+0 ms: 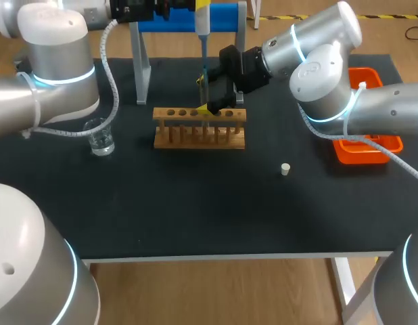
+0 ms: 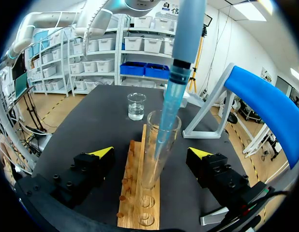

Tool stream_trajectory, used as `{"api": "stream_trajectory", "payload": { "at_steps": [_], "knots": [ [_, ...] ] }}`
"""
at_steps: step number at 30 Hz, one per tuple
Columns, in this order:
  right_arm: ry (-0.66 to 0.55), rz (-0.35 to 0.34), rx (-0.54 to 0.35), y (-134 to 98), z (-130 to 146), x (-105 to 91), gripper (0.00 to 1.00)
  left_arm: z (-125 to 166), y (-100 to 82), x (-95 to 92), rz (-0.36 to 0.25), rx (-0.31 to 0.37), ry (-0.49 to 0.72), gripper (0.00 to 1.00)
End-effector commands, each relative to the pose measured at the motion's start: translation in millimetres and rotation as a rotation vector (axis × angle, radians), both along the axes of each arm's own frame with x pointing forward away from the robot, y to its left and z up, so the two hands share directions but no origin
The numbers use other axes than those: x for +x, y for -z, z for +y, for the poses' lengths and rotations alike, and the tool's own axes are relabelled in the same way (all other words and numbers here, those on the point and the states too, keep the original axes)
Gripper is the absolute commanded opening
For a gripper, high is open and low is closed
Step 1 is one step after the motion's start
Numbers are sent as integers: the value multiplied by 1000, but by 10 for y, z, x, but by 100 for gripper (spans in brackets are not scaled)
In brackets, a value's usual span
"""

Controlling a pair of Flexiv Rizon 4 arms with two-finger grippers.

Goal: Invert the test tube, pick up the pipette, mount the tip to pipette, aspirate from beaker and dispense into the tube, eject the tip, return the pipette, and cap with the stopper.

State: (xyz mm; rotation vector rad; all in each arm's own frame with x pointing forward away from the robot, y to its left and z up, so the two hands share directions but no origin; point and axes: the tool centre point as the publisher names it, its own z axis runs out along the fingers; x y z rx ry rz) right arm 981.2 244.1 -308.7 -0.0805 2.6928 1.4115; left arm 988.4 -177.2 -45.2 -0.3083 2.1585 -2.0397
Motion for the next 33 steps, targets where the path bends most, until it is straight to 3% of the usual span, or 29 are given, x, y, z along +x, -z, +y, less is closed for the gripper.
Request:
{"api": "stream_trajectory", "payload": {
  "at_steps": [1, 33],
  "knots": [
    [-2, 2, -4, -11, -8, 0, 100, -1, 19, 1, -2, 0, -4, 0],
    [-2, 2, -4, -11, -8, 0, 100, -7, 83, 2, -37, 14, -27, 0]
  ]
}}
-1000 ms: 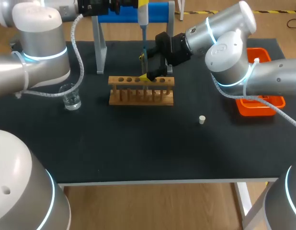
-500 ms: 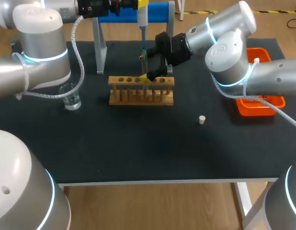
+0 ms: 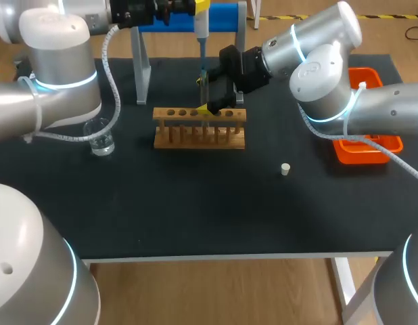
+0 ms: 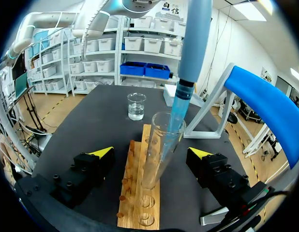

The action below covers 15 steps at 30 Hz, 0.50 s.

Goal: Invert the test tube, pick up the pipette, mount the tip to pipette, aspirate from beaker and dispense into the tube, eject the tip, return the pipette, and cap with the stopper.

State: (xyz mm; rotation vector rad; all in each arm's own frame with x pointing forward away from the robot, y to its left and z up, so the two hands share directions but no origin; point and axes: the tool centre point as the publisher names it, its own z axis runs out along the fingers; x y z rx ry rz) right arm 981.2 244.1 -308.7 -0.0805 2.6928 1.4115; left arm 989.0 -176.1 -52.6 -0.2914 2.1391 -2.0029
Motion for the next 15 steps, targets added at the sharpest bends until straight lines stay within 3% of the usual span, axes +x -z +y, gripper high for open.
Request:
{"api": "stream_trajectory", "payload": {
  "at_steps": [1, 15],
  "knots": [
    [-2, 2, -4, -11, -8, 0, 100, -19, 10, -4, -3, 1, -5, 0],
    [-2, 2, -4, -11, -8, 0, 100, -51, 74, 3, 7, 14, -3, 0]
  ]
}}
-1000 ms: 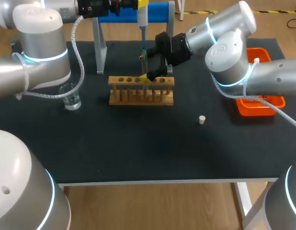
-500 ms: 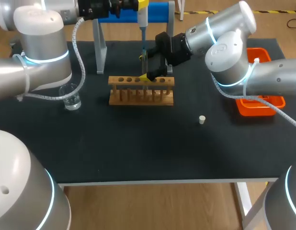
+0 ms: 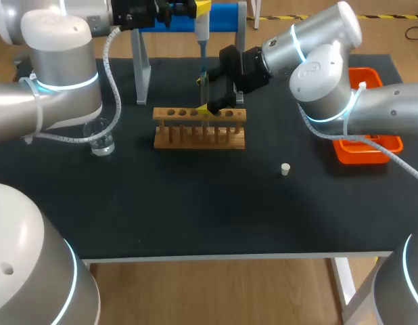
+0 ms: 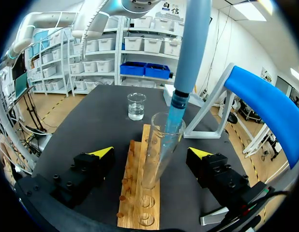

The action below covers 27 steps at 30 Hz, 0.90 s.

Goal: Invert the test tube, pick up the pipette, mount the tip to pipette, aspirate from beaker and dispense into the tube, eject the tip, return the pipette, and cap with the stopper.

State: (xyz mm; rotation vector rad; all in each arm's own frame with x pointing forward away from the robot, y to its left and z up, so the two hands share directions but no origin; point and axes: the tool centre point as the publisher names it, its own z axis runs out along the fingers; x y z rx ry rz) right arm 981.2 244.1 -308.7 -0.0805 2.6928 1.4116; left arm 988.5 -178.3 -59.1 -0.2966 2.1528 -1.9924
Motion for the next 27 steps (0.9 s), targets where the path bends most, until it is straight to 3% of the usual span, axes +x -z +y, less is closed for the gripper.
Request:
{"api": "stream_trajectory", "payload": {
  "at_steps": [1, 27],
  "knots": [
    [-2, 2, -4, -11, -8, 0, 100, -34, 13, 7, 2, 4, -2, 0],
    [-2, 2, -4, -11, -8, 0, 100, -53, 38, -41, -3, 11, -8, 0]
  ]
}}
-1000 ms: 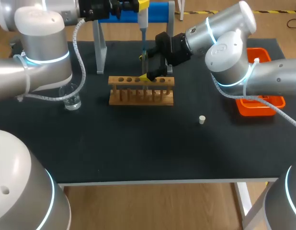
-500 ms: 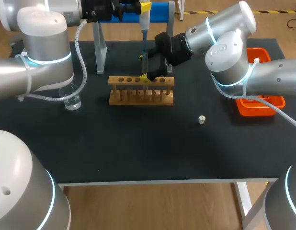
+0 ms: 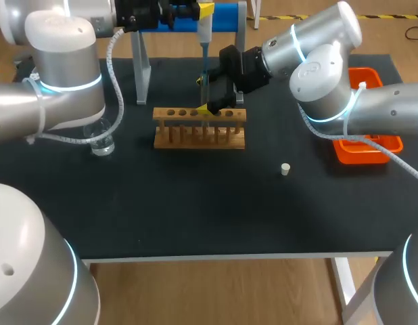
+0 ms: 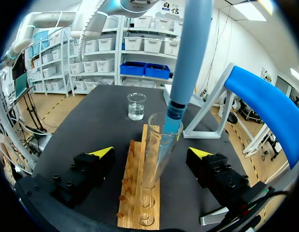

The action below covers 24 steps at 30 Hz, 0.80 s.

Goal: Invert the test tube, pick up the pipette, mount the tip to pipette, aspirate from beaker and dispense into the tube, eject the tip, return the pipette, and cap with the stopper.

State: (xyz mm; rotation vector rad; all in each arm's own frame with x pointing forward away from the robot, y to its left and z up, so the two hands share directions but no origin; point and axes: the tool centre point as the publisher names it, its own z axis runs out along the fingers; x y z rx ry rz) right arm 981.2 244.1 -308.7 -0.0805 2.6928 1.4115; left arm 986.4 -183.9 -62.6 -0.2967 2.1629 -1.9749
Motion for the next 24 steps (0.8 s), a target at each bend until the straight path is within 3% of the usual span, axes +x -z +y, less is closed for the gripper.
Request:
{"api": "stream_trajectory", "payload": {
  "at_steps": [1, 24],
  "knots": [
    [-2, 2, -4, -11, -8, 0, 100, 6, 8, -23, -1, -2, -5, 0],
    [-2, 2, -4, -11, -8, 0, 100, 2, 50, -38, -19, -16, -9, 0]
  ]
}}
